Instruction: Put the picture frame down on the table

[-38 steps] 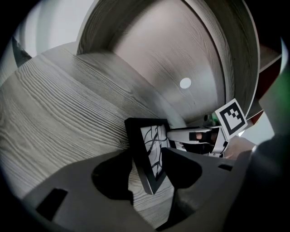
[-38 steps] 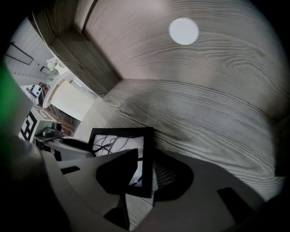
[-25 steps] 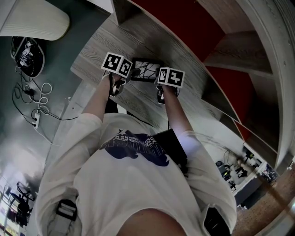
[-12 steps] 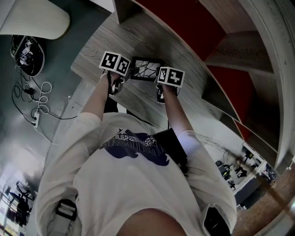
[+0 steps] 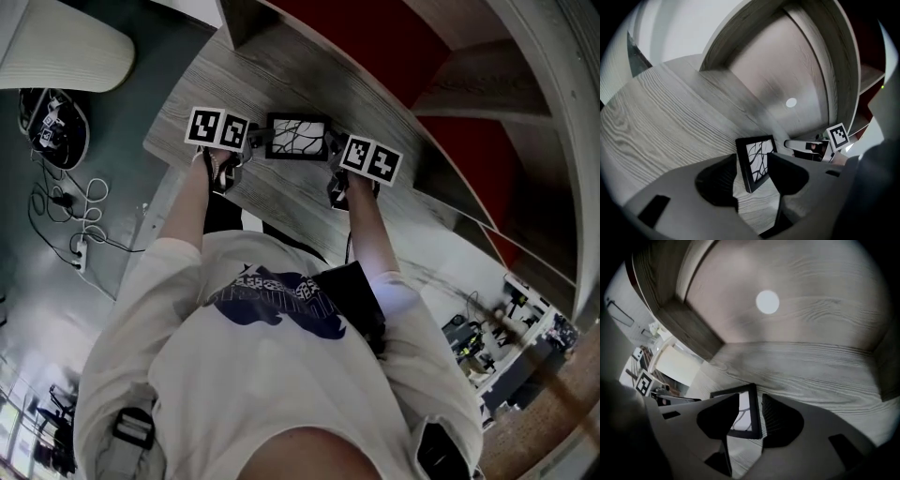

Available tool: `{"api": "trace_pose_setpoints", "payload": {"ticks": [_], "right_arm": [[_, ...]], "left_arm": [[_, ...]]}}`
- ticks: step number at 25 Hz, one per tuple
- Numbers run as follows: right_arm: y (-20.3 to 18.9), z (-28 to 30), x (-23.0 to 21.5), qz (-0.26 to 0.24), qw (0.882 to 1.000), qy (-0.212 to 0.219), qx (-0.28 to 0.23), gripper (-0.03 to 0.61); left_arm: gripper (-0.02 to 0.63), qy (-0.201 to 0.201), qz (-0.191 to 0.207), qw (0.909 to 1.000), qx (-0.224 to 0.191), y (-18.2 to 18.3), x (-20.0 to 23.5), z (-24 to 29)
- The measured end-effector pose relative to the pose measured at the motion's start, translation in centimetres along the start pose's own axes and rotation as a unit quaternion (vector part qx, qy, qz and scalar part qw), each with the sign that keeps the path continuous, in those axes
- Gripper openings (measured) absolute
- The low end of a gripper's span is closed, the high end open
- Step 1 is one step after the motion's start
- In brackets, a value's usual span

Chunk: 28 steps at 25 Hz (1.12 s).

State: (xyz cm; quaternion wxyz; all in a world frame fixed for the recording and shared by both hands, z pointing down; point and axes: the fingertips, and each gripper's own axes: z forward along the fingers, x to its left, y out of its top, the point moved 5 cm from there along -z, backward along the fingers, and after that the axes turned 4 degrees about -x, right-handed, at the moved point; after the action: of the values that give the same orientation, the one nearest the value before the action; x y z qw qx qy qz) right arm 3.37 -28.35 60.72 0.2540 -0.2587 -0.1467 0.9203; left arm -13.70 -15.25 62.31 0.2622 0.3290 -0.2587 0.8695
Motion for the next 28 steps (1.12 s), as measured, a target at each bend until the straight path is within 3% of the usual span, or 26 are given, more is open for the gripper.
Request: {"api": "trace_pose_setpoints", "payload": {"ticks": [2, 5, 8, 10, 13, 16, 18, 21, 22, 25, 28], "right_arm": [[0.9, -2.3, 0.2, 0.031, 0.998, 0.028, -0.05, 0.15], [2.6, -6.3, 1.1, 0.069, 0.985, 0.074, -0.143, 0.149], [4.7, -10.5, 2.9, 0.07, 0.963, 0.109, -0.239, 0.132], [6.0, -13.4, 4.5, 0.046, 0.946, 0.115, -0.3, 0.124], [7.3, -17.4, 7.3, -0.031, 0.918, 0.095, -0.383, 0.109], [8.3, -20.5, 9.6, -0.112, 0.884, 0.056, -0.45, 0.065], [9.0, -22.0, 10.9, -0.151, 0.861, 0.035, -0.484, 0.054], [10.1, -23.6, 12.7, -0.203, 0.828, 0.001, -0.523, 0.032], [10.3, -24.0, 13.2, -0.216, 0.818, -0.009, -0.533, 0.032], [10.6, -24.8, 14.7, -0.25, 0.793, -0.025, -0.555, 0.022], [10.3, -24.9, 15.6, -0.278, 0.779, -0.024, -0.562, 0.018]], "left_arm": [[0.209, -0.003, 0.023, 0.9992, -0.034, 1.4, -0.9, -1.8], [0.209, 0.003, 0.083, 0.9912, -0.103, 4.1, -3.1, -5.3], [0.209, 0.007, 0.146, 0.9718, -0.185, 6.4, -6.3, -9.4], [0.209, 0.008, 0.194, 0.951, -0.241, 8.0, -8.8, -12.1], [0.205, 0.018, 0.266, 0.9047, -0.333, 9.4, -12.7, -16.2], [0.19, 0.042, 0.333, 0.8464, -0.414, 10.1, -16.1, -19.0], [0.167, 0.063, 0.383, 0.8015, -0.455, 10.4, -18.1, -20.2], [0.025, 0.087, 0.444, 0.7239, -0.521, 10.7, -21.2, -21.4], [0.025, 0.086, 0.453, 0.7062, -0.537, 10.8, -22.1, -21.6], [0.018, 0.084, 0.465, 0.6778, -0.563, 10.8, -23.8, -21.7], [0.014, 0.09, 0.47, 0.6691, -0.569, 10.2, -24.3, -21.4]]}}
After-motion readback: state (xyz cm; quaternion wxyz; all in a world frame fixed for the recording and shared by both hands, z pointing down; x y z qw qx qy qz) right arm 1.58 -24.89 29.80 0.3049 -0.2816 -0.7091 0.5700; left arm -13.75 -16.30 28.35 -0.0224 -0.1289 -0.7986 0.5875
